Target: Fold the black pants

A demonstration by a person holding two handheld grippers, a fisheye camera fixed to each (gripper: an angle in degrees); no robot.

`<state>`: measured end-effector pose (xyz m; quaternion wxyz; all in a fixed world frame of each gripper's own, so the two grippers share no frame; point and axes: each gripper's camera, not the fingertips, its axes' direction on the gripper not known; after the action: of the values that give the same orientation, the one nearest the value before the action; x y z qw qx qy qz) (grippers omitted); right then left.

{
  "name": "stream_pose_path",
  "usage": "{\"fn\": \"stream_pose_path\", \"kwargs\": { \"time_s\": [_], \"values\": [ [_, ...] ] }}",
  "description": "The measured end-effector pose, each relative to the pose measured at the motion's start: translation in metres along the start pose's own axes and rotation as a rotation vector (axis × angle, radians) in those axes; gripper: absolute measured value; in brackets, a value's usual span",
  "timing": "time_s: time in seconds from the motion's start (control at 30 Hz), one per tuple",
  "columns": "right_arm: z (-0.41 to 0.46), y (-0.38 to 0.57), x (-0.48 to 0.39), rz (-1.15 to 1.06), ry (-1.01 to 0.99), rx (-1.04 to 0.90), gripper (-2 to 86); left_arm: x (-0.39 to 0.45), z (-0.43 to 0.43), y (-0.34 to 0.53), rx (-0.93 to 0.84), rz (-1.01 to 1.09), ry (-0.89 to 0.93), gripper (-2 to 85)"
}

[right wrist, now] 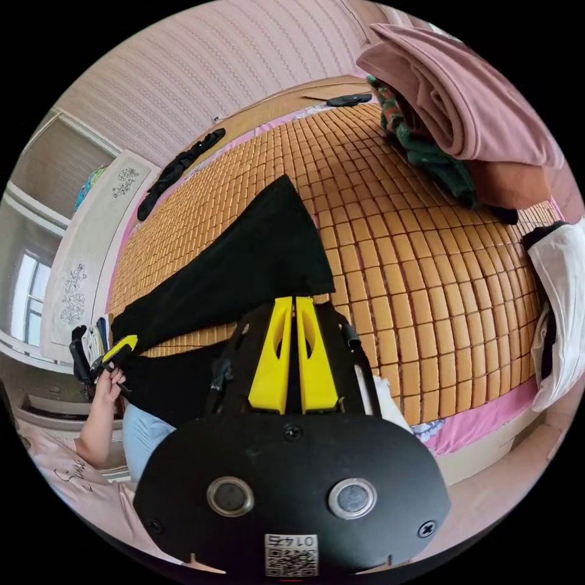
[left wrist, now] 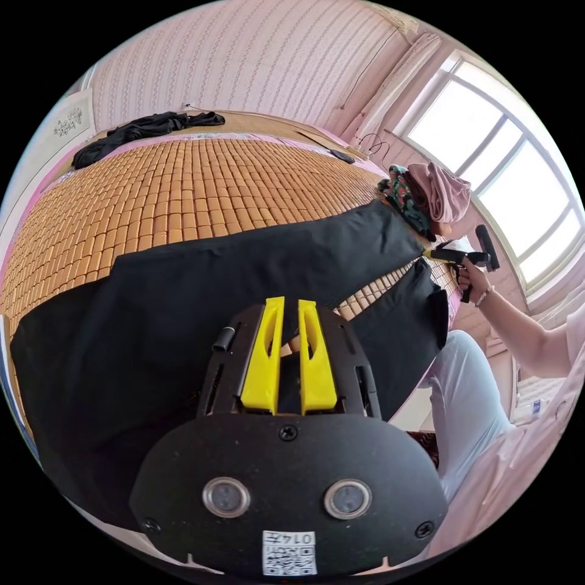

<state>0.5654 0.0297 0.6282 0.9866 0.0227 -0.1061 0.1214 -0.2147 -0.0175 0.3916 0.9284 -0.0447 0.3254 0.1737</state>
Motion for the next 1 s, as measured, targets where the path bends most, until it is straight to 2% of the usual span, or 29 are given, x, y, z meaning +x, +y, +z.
{"fn": "stream_pose_path", "kwargs": {
  "time_s": [0.2,0.4,0.47,0.63,0.67,0.73,0.77,0.9,1.0],
  "values": [
    [-0.015,-0.009,0.017,-0.024,0.065,0.025,1.6,-0.006,-0.012,-0.016,0.004,0.026,-0.078,6.1],
    [0.000,-0.073,-0.017,-0.203,0.121,0.015,5.9,-0.059,-0.041,-0.019,-0.017,-0.031,-0.295,6.7],
    [0.011,-0.092,-0.024,-0.225,0.176,0.002,6.9,-0.086,-0.048,-0.019,-0.049,-0.062,-0.411,7.0],
    [0.051,-0.131,-0.021,-0.177,0.296,-0.087,8.2,-0.138,-0.034,-0.024,-0.089,-0.151,-0.539,7.5],
    [0.061,-0.134,-0.015,-0.139,0.311,-0.124,7.1,-0.149,-0.021,-0.025,-0.116,-0.185,-0.550,8.0],
    [0.056,-0.132,-0.013,-0.128,0.296,-0.049,3.9,-0.162,0.002,-0.026,-0.178,-0.233,-0.532,8.1],
    [0.058,-0.133,-0.011,-0.127,0.294,-0.070,1.1,-0.163,0.006,-0.025,-0.130,-0.234,-0.508,7.5],
    [0.062,-0.134,-0.009,-0.177,0.344,-0.088,-0.6,-0.164,0.018,-0.027,-0.088,-0.238,-0.460,2.0],
    [0.062,-0.137,-0.002,-0.163,0.363,-0.072,-0.8,-0.165,0.024,-0.036,-0.132,-0.228,-0.523,-0.5]
  ]
}}
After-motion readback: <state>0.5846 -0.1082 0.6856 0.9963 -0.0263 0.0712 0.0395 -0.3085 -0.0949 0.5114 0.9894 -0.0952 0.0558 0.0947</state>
